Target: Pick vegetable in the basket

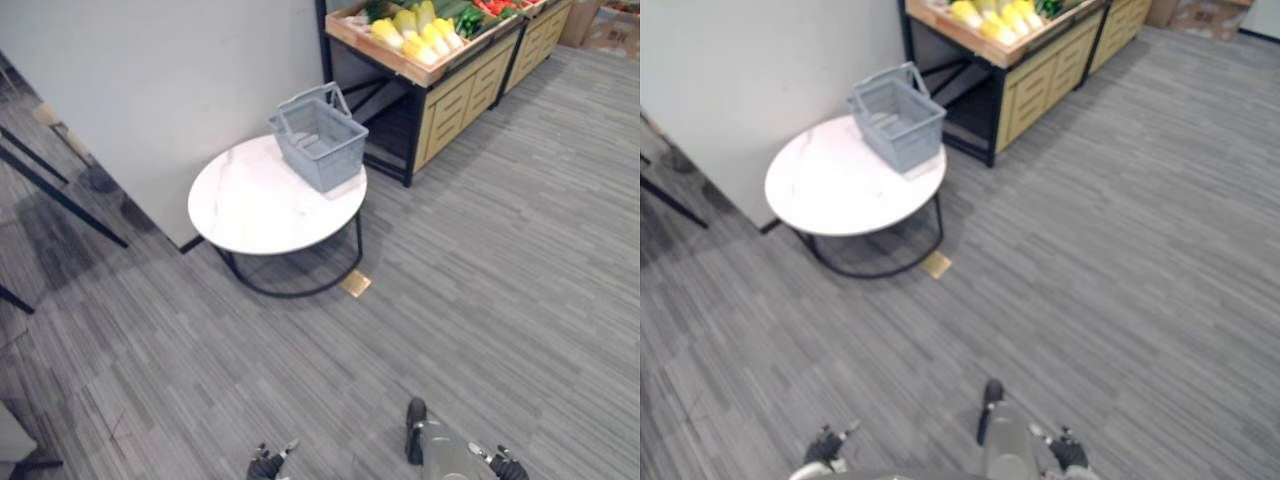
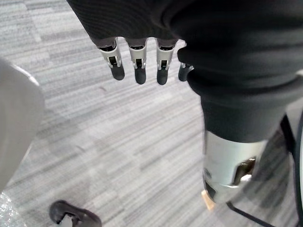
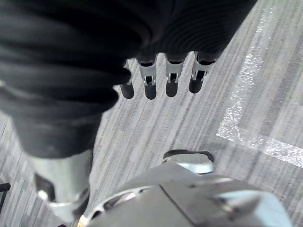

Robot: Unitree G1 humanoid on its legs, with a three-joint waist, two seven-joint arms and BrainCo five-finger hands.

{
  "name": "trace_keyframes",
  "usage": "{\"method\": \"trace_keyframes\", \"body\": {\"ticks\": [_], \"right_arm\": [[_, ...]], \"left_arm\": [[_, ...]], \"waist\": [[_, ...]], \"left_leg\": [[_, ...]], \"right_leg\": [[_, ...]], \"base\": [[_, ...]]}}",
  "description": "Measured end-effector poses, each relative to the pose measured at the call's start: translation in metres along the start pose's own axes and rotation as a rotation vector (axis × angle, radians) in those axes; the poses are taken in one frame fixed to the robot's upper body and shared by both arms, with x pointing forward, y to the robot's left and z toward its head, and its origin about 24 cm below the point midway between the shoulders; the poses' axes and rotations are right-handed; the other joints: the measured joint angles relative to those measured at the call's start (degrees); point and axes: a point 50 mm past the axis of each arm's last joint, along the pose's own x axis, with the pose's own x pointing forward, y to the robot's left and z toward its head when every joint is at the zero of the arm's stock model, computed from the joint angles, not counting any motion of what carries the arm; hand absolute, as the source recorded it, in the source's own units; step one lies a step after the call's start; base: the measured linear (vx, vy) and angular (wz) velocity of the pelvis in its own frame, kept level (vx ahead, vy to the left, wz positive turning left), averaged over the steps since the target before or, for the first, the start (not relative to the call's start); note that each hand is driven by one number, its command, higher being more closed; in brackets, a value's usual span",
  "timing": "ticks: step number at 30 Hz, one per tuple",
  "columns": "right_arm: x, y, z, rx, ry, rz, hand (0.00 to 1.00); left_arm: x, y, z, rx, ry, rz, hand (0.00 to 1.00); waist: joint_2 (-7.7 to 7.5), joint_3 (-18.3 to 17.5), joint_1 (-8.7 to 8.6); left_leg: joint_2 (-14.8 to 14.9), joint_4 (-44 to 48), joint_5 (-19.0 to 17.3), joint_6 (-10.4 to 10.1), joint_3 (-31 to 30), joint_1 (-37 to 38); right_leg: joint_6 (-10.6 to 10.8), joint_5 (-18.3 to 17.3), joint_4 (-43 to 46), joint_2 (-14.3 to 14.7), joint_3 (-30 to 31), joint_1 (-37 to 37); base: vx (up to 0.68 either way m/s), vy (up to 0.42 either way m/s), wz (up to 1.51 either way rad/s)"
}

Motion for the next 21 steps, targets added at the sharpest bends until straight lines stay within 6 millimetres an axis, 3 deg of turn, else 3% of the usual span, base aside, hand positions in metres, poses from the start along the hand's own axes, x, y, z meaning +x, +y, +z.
{"method": "trace_keyframes", "body": {"ticks": [2,3,5,7,9,11,12,13,15,17,18,20,21], "right_arm": [[-0.001,0.002,-0.002,-0.024,0.006,0.013,0.00],[-0.001,0.001,-0.002,-0.032,0.006,0.016,0.00],[-0.001,0.001,-0.002,-0.062,0.006,0.025,0.00],[0.000,0.001,-0.001,-0.062,0.007,0.026,0.00],[0.002,0.003,0.002,-0.059,0.002,0.026,0.00],[0.002,0.005,0.006,-0.055,-0.009,0.025,0.00],[0.002,0.005,0.006,-0.056,-0.011,0.024,0.00],[0.002,0.006,0.008,-0.061,-0.019,0.025,0.00],[0.003,0.009,0.013,-0.084,-0.044,0.039,0.00],[0.003,0.015,0.016,-0.109,-0.059,0.064,0.00],[0.002,0.021,0.015,-0.111,-0.057,0.083,0.00],[0.002,0.034,0.015,-0.115,-0.059,0.121,0.00],[0.002,0.037,0.015,-0.121,-0.060,0.131,0.00]], "left_arm": [[0.001,0.004,0.002,-0.002,-0.004,0.013,0.00],[0.001,0.004,0.002,-0.002,-0.005,0.014,0.00],[0.002,0.005,0.005,-0.020,-0.020,0.017,0.00],[0.002,0.005,0.009,-0.025,-0.036,0.017,0.00],[0.002,0.005,0.012,-0.029,-0.054,0.015,0.00],[0.002,0.003,0.015,-0.029,-0.072,0.008,0.00],[0.002,0.002,0.015,-0.031,-0.071,0.007,0.00],[0.002,0.001,0.014,-0.033,-0.067,0.005,0.00],[0.001,0.000,0.013,-0.038,-0.065,0.005,0.00],[0.001,-0.001,0.014,-0.038,-0.071,0.000,0.00],[0.002,0.002,0.017,-0.033,-0.081,0.006,0.00],[0.003,0.008,0.018,-0.007,-0.079,0.015,0.00],[0.004,0.010,0.019,-0.002,-0.079,0.018,0.00]], "waist": [[-0.59,0.4,-0.40],[-0.62,0.6,-0.42],[-0.42,1.2,0.76],[-0.46,1.2,1.32],[-0.38,1.3,1.66],[-0.52,1.3,2.69],[-0.53,1.3,2.77],[-0.44,1.3,2.76],[-0.03,1.4,2.81],[0.07,1.2,3.55],[-0.90,-0.6,4.95],[-3.60,-2.4,4.45],[-4.08,-2.6,4.23]], "left_leg": [[1.8,18.0,13.7,-4.1,-4.4,-7.6],[2.7,23.3,14.7,-4.5,-4.4,-9.5],[4.4,38.2,9.8,-3.5,-0.6,-15.9],[3.4,39.3,5.3,-1.7,1.8,-20.5],[1.4,32.7,1.8,-1.1,3.4,-25.0],[-2.3,12.8,1.2,0.0,5.3,-26.8],[-3.3,6.1,1.9,0.5,5.8,-26.3],[-5.1,-7.0,5.0,0.6,5.8,-25.3],[-5.5,-16.6,8.2,0.7,5.7,-25.8],[-4.8,-17.5,11.2,1.5,5.9,-26.6],[-6.2,-14.9,16.0,3.5,7.7,-26.5],[-9.3,-12.5,12.6,7.0,8.7,-27.0],[-10.3,-12.1,11.8,7.4,8.8,-26.8]], "right_leg": [[-1.1,-3.2,-0.6,1.5,-0.7,5.0],[-1.5,-4.1,-1.2,2.0,-0.6,6.7],[-2.7,-6.4,-4.1,3.4,0.5,14.6],[-2.2,-7.6,-6.2,3.5,1.1,19.2],[-1.5,-8.3,-8.3,3.4,1.5,22.1],[0.0,-9.3,-10.3,2.6,2.5,25.1],[0.4,-9.8,-10.7,2.3,2.8,25.6],[1.1,-10.9,-11.3,1.9,3.3,26.9],[2.3,-12.8,-11.8,1.8,4.0,29.0],[3.5,-15.4,-11.7,1.6,5.5,31.3],[3.6,-17.3,-11.4,-0.8,7.7,32.4],[3.6,-16.7,-7.1,-3.9,10.9,30.1],[4.0,-16.4,-4.6,-4.7,12.1,29.1]], "base": [[0.50,-0.243,-0.01],[0.49,-0.191,-0.01],[0.43,-0.154,-0.18],[0.33,-0.104,-0.17],[0.28,-0.051,-0.19],[0.35,0.052,-0.28],[0.36,0.105,-0.21],[0.31,0.114,-0.14],[0.48,0.222,-0.19],[0.60,0.296,-0.39],[0.58,0.243,-0.48],[0.60,0.221,-0.24],[0.68,0.280,0.14]]}}
